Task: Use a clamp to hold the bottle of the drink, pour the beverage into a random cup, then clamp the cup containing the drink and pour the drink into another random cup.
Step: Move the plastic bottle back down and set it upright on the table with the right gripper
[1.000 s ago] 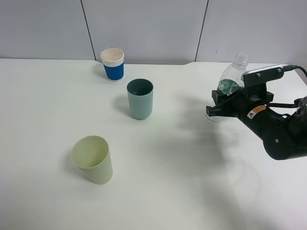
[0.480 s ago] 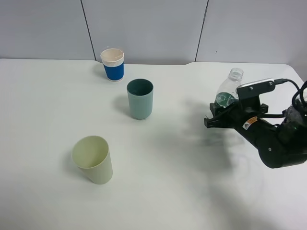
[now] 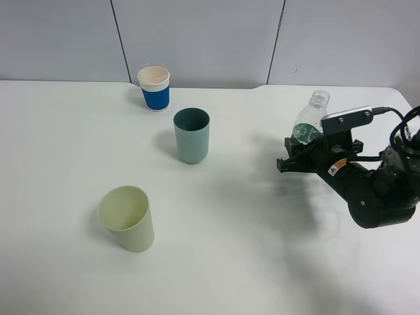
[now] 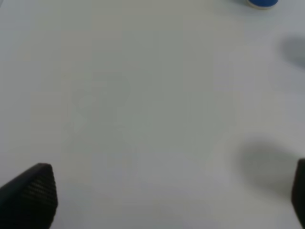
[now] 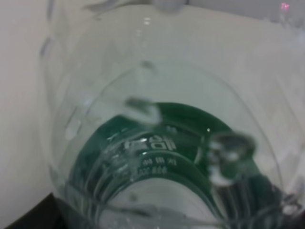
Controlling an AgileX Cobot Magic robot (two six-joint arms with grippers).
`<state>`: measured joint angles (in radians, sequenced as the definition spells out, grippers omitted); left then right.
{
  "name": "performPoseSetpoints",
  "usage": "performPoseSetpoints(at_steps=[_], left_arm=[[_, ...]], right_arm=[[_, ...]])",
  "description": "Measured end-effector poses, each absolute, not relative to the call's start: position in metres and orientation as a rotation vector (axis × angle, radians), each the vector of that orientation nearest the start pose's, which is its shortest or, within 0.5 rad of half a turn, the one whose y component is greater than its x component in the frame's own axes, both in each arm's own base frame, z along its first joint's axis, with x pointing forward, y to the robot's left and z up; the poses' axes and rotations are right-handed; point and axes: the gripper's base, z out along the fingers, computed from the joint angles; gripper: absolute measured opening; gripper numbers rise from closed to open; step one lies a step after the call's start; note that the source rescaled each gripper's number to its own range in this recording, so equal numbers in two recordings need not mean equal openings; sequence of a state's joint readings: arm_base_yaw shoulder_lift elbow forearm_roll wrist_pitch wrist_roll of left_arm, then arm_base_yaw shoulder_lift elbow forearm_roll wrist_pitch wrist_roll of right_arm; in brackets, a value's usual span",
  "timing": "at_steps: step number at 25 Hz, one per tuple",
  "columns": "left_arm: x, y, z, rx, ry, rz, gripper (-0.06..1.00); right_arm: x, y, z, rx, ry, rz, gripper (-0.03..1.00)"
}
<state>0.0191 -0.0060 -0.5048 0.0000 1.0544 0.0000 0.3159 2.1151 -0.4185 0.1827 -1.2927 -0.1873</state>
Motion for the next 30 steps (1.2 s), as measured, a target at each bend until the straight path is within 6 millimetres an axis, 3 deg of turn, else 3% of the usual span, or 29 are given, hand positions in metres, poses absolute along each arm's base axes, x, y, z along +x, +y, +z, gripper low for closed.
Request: performPoseSetpoints(at_steps=[12, 26, 28, 30], left_arm=[[-0.0061, -0.0001, 0.2791, -0.019, 2.027, 0.012, 1.0], [-0.0061, -0.0001, 0.2791, -0.019, 2.027, 0.012, 1.0], [-0.0061, -0.0001, 0.2791, -0.019, 2.027, 0.012, 1.0], [-0.0061, -0.0001, 0.2791, -0.019, 2.027, 0.012, 1.0]], right_arm=[[0.2682, 0.0651, 0.0646, -0.175, 1.879, -0.046, 0.01], [0.2682, 0.0647, 0.0646, -0.166, 1.88, -0.047, 0.02], [0.2678, 0.0647, 0.0636, -0.167, 1.894, -0.046, 0.21], [0.266, 0.0644, 0.0584, -0.169, 1.948, -0.046, 0.49]])
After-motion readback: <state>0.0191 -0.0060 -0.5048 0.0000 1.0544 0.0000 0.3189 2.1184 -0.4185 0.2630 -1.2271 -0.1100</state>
